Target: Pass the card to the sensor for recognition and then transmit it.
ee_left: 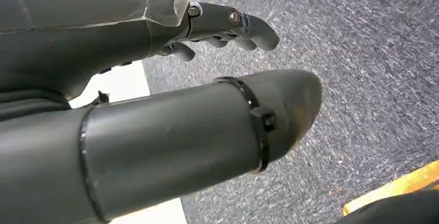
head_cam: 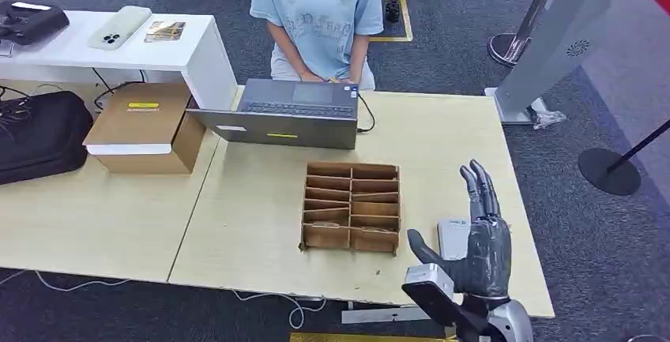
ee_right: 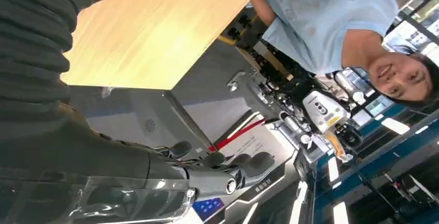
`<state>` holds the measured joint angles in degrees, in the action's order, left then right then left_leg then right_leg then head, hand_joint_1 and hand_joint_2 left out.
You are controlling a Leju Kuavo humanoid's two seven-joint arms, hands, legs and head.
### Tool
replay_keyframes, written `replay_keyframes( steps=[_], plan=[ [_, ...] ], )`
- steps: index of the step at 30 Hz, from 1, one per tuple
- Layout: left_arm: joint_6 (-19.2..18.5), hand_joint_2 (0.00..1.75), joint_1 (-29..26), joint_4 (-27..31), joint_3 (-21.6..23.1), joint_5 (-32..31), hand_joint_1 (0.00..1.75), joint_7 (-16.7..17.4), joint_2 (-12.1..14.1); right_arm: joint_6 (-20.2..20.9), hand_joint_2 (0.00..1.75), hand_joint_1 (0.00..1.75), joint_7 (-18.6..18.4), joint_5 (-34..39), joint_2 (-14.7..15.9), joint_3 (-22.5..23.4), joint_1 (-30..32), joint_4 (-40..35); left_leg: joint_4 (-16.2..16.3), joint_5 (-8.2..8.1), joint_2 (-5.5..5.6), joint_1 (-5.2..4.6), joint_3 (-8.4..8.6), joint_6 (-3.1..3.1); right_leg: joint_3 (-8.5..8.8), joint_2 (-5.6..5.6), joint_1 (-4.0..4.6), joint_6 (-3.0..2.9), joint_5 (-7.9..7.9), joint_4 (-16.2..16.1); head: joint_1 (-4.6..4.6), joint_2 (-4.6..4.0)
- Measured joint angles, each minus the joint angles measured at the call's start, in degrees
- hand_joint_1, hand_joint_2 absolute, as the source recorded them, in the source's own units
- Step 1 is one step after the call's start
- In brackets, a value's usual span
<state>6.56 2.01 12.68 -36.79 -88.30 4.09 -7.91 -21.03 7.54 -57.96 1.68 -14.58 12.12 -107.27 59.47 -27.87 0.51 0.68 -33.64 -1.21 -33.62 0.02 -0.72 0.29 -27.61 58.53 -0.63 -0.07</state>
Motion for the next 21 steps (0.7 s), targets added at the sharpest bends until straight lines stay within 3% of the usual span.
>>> replay_keyframes(
  steps=[4,11,21],
  plan=[
    [-0.4,0.00,0.0,0.0,1.8,0.0,0.00,0.0,0.1,1.2,1.75,0.00,-2.0,-2.9,0.2,-1.0,0.0,0.1,0.0,0.00,0.00,0.00,0.00,0.00,0.00,0.00,0.00,0.00,0.00,0.0,0.00,0.00],
    [-1.0,0.00,0.0,0.0,3.6,0.0,0.00,0.0,0.2,7.5,1.75,0.00,-5.5,-6.4,0.5,-2.3,-1.1,0.7,0.0,0.00,0.00,0.00,0.00,0.00,0.00,-0.01,0.00,0.00,0.00,0.0,0.00,0.00],
    [-0.9,0.00,0.0,0.0,4.7,0.0,0.00,0.1,0.0,13.7,1.75,0.00,-7.3,-10.1,0.5,-4.0,-2.3,1.2,0.0,0.00,0.00,0.00,0.00,0.00,0.00,0.00,0.00,0.00,0.00,0.0,-0.02,0.00]
  ],
)
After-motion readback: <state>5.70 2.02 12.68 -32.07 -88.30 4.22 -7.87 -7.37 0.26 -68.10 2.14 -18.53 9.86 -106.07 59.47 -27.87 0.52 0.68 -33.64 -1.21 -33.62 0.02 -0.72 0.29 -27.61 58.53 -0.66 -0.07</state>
